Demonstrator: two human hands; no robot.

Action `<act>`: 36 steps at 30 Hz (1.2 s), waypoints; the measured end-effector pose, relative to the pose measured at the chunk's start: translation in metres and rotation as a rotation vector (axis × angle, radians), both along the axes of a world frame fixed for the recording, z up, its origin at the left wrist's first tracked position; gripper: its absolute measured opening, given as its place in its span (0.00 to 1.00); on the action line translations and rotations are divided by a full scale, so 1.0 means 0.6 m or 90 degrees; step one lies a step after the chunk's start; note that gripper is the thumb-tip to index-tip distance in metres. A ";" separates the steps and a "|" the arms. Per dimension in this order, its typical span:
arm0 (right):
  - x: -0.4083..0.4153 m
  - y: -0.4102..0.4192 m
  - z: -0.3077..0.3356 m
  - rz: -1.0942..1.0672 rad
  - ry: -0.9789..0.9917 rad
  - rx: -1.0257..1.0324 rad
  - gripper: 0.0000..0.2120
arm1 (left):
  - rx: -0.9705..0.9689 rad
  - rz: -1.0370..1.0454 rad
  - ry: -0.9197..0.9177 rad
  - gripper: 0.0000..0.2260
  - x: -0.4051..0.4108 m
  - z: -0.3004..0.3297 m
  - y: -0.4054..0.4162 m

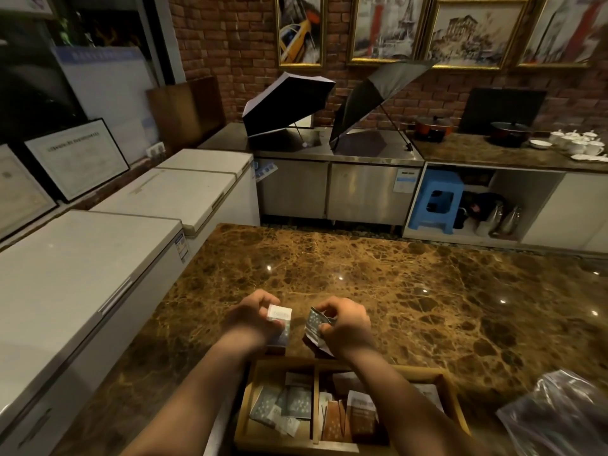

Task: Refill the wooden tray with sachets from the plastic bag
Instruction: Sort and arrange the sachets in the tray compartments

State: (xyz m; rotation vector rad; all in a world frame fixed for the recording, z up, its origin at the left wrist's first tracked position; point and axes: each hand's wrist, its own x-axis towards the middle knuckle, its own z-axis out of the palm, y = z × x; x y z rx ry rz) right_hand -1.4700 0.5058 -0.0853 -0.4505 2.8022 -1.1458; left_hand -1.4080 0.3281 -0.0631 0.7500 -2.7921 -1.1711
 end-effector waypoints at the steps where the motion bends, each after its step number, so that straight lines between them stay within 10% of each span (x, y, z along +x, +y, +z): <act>1: 0.002 0.003 0.006 -0.009 -0.006 -0.009 0.13 | 0.002 -0.031 -0.011 0.15 0.007 0.006 -0.001; 9: 0.032 0.021 0.046 0.028 -0.012 -0.014 0.13 | 0.055 -0.113 -0.068 0.08 0.086 0.006 0.015; 21: 0.073 0.041 0.068 0.061 -0.093 -0.102 0.13 | -0.241 -0.152 -0.021 0.08 0.121 -0.013 0.028; 29: 0.081 0.040 0.073 0.109 -0.173 -0.152 0.13 | 0.064 -0.107 0.082 0.19 0.095 0.011 0.036; 36: 0.079 0.046 0.068 0.090 -0.199 -0.135 0.12 | 0.049 -0.084 0.042 0.13 0.105 -0.002 0.017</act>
